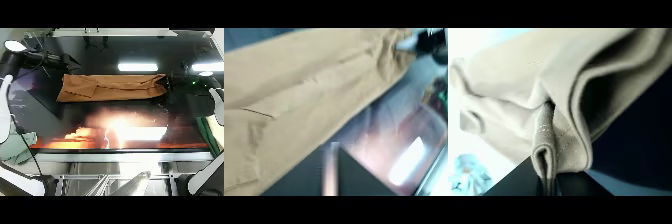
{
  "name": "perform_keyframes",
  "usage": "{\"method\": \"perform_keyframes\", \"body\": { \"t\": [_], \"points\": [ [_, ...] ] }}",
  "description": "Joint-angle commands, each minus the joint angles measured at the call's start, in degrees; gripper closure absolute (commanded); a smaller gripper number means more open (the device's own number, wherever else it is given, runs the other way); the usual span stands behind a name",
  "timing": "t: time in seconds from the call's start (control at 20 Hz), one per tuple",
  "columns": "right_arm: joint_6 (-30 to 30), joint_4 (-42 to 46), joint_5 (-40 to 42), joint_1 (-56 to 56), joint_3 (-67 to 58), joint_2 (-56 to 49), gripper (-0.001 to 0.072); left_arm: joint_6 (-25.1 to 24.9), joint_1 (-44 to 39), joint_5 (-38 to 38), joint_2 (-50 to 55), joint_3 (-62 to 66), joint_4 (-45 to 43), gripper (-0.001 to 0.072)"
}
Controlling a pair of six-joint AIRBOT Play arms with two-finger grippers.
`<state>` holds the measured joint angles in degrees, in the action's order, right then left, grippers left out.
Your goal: Fold the shirts.
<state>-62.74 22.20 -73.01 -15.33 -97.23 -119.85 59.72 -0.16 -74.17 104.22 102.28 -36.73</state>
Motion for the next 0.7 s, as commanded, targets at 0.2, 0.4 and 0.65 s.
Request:
{"method": "perform_keyframes", "body": {
  "t": [0.2,0.4,0.65],
  "points": [
    [-2.03,-1.70,-10.56,1.42,-1.44,7.80,0.0684,6.82,-15.91,16.13,11.30,0.02,-5.33,0.0703],
    [-2.01,-1.68,-8.87,8.20,-1.44,16.28,0.0684,8.02,-22.14,22.12,15.54,1.16,-5.92,0.0705],
    [-3.76,-1.44,-1.51,18.36,-1.44,18.91,0.0684,16.33,-24.46,16.59,21.33,12.59,-18.78,0.0705]
  ]
}}
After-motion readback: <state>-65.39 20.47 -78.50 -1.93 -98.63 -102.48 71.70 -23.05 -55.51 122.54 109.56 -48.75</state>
